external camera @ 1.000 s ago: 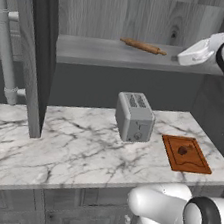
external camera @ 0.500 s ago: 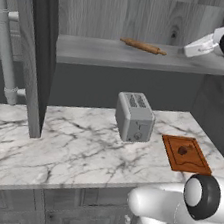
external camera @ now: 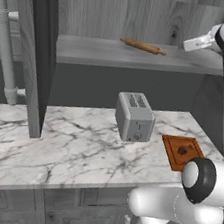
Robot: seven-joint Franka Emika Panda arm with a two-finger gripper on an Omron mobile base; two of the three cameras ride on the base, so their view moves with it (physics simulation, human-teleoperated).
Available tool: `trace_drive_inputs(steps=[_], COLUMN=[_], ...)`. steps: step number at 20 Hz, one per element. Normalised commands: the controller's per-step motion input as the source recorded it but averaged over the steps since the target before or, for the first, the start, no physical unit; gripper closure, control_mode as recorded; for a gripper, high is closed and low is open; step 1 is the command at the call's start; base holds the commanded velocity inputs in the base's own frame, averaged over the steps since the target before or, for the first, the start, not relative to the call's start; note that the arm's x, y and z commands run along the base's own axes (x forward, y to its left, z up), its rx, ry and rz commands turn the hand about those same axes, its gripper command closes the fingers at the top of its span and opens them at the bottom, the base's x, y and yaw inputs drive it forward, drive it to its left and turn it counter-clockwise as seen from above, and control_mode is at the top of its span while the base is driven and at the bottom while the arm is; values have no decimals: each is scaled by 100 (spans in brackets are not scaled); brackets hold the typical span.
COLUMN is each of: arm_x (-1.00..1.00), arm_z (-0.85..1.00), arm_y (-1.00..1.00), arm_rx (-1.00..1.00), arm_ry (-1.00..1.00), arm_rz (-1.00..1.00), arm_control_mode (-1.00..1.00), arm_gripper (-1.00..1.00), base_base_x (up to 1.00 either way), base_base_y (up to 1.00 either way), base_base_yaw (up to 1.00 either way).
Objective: Open the cabinet, retrieve the rolling pin, and place it next to the meat on the cutting board to prepare for tenderizing.
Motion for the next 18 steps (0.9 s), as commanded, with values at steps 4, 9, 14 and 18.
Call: trace_drive_inputs(steps=[4, 9, 14, 18], arm_x=[28, 27, 36, 41], arm_z=[-14, -15, -16, -11], arm_y=[-2, 0, 0, 0], arm_rx=[0, 0, 1, 3], arm_ry=[0, 0, 0, 0], arm_rz=[-8, -5, -2, 0], arm_control_mode=[-100, -100, -100, -100], arm_gripper=[-100, -100, -100, -100], base_base_x=[0, 0, 0, 0], base_base_y=[0, 0, 0, 0], base_base_yaw=[0, 0, 0, 0])
